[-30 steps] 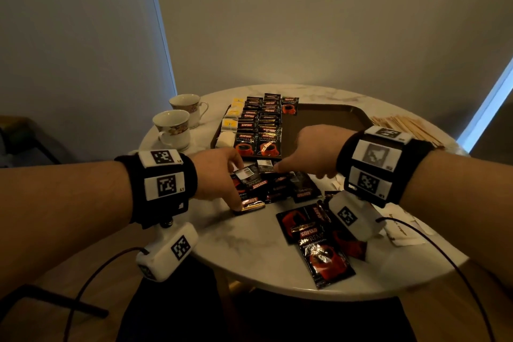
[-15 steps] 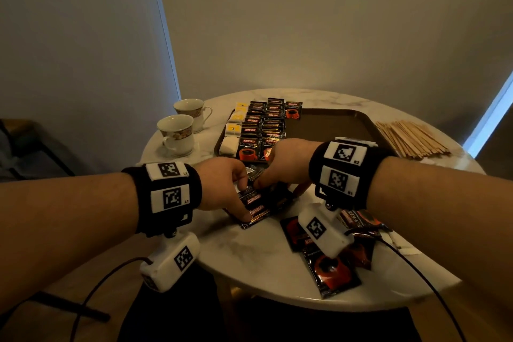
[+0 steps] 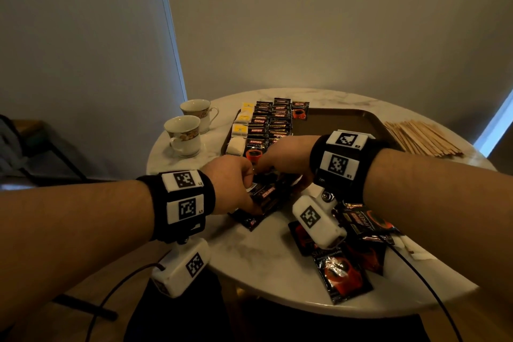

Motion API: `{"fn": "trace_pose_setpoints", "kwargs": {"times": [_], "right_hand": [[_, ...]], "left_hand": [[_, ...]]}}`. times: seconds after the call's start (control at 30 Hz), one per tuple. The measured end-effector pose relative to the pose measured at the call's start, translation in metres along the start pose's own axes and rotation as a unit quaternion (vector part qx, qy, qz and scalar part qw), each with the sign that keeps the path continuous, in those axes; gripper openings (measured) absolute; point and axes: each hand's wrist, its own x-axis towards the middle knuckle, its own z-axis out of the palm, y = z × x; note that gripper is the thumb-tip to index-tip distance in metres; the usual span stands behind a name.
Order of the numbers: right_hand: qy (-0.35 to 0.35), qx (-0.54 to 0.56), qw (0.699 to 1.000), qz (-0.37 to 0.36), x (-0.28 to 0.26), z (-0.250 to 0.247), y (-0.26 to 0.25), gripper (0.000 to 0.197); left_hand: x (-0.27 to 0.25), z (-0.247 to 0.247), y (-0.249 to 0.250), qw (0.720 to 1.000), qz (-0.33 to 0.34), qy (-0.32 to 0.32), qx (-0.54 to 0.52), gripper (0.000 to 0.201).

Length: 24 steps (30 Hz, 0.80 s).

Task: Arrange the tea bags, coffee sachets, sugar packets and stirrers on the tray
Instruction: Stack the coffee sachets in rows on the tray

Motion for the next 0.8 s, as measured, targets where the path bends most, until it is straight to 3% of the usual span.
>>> {"fn": "trace_pose_setpoints", "kwargs": {"times": [0.17, 0.4, 0.53, 0.67, 0.8], "right_hand": [[-0.021, -0.020, 1.000, 0.002, 0.003, 0.000, -0.003, 0.035], [-0.052, 0.085, 0.995, -0.014, 0.004, 0.000, -0.001, 0.028], [-0.053, 0.172, 0.983, -0.032, 0.009, -0.006, 0.005, 0.043], [-0.074, 0.265, 0.961, -0.031, 0.009, -0.015, 0.016, 0.048], [-0.064, 0.267, 0.961, -0.042, 0.005, -0.014, 0.022, 0.033]], "left_hand": [[-0.002, 0.002, -0.002, 1.000, 0.005, 0.025, 0.004, 0.041], [-0.004, -0.005, 0.003, 0.999, 0.001, 0.043, 0.007, 0.042], [-0.005, -0.015, 0.006, 0.997, -0.006, 0.076, 0.001, 0.055], [-0.004, -0.029, 0.003, 0.992, -0.020, 0.110, -0.053, 0.054], [-0.001, -0.039, 0.005, 0.982, -0.027, 0.140, -0.121, 0.054]]}}
